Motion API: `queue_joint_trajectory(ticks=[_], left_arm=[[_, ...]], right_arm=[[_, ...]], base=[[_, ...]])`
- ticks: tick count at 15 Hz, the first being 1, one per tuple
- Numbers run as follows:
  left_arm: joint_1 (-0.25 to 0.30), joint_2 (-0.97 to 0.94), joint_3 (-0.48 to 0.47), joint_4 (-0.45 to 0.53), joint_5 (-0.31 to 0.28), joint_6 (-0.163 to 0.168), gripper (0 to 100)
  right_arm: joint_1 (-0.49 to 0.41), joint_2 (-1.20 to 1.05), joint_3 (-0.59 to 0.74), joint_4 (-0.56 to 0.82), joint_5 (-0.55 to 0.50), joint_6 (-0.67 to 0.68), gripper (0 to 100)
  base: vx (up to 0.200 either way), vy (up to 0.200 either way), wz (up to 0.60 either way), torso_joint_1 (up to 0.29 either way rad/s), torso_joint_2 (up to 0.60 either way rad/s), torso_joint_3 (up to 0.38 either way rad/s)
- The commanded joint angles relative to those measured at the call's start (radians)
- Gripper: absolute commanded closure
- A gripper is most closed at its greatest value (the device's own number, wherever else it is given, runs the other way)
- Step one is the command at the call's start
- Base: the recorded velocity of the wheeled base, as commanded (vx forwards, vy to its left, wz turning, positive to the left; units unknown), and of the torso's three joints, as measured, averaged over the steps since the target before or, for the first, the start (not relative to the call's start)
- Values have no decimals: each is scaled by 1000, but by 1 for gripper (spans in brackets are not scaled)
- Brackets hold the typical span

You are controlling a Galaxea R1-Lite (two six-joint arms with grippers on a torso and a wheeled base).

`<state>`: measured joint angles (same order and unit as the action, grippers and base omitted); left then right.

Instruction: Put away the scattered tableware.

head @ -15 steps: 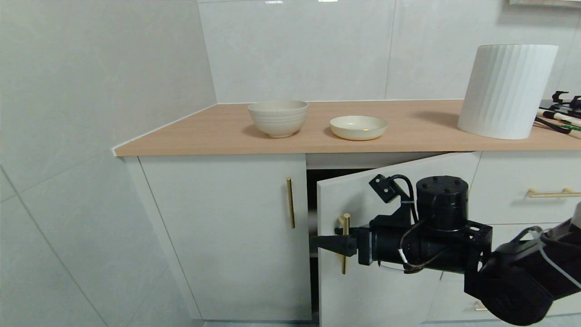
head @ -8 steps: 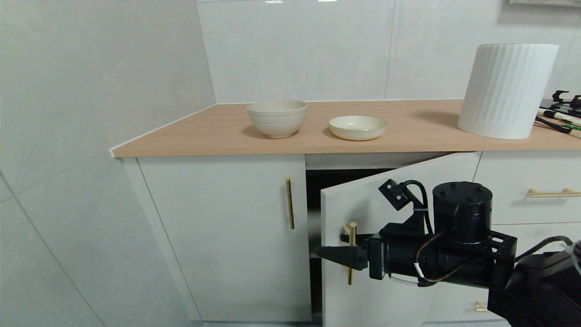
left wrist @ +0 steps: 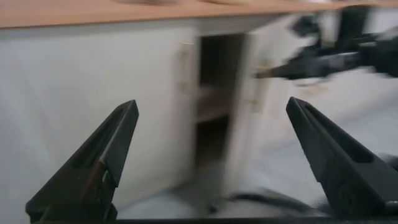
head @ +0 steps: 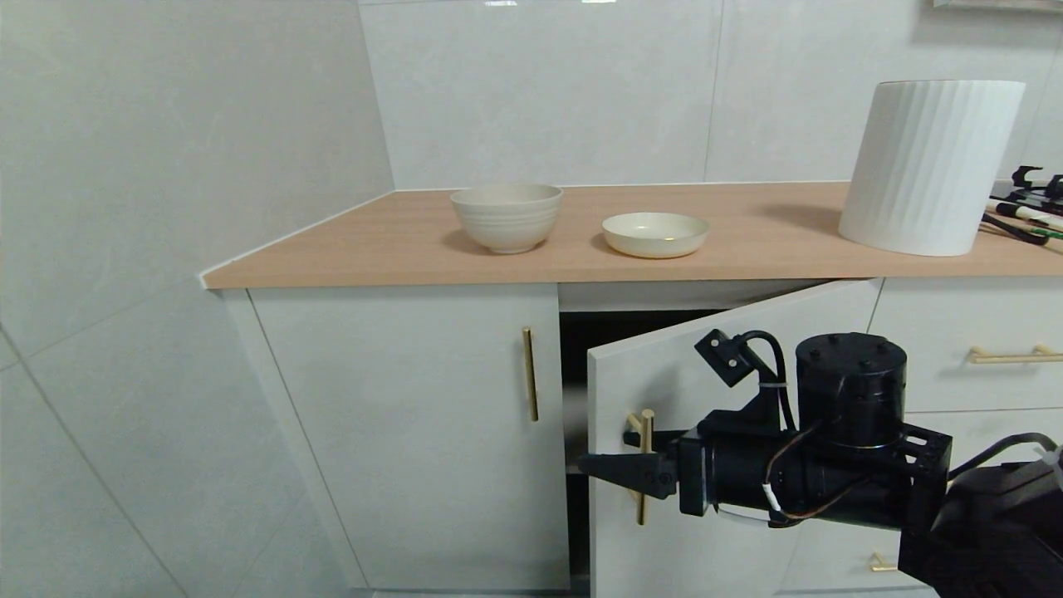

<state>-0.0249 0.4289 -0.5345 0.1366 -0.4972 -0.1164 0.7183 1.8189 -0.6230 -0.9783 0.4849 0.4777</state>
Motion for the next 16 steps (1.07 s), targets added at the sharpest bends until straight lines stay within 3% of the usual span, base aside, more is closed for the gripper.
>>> queue_joint_trajectory(ticks=[1, 3, 4, 8, 11, 12, 15, 16], left_arm=[[-69, 495, -211, -3, -202, -17, 0], [-158, 689, -202, -64, -218, -20, 0], [-173, 774, -182, -118, -218, -19, 0], [-314, 1041, 22, -457, -219, -19, 0], [-362, 1162, 65, -604, -216, -26, 0], [-371, 1177, 60, -632, -216, -57, 100], [-371, 1260, 8, -773, -213, -134, 100], [-371, 1354, -16, -890, -204, -138, 100]], right_arm=[[1, -3, 0, -2, 0, -2, 0], [1, -4, 0, -2, -2, -2, 0], [0, -4, 0, -2, -2, -2, 0], [1, 2, 2, -2, -2, -2, 0], [0, 7, 0, -2, -2, -2, 0], [0, 7, 0, -2, -2, -2, 0], [0, 3, 0, -2, -2, -2, 0], [0, 2, 2, -2, -2, -2, 0]], base=[[0, 0, 0, 0, 0, 0], [0, 0, 0, 0, 0, 0], [0, 0, 0, 0, 0, 0], [0, 0, 0, 0, 0, 0], [0, 0, 0, 0, 0, 0], [0, 0, 0, 0, 0, 0], [0, 0, 0, 0, 0, 0], [0, 0, 0, 0, 0, 0]])
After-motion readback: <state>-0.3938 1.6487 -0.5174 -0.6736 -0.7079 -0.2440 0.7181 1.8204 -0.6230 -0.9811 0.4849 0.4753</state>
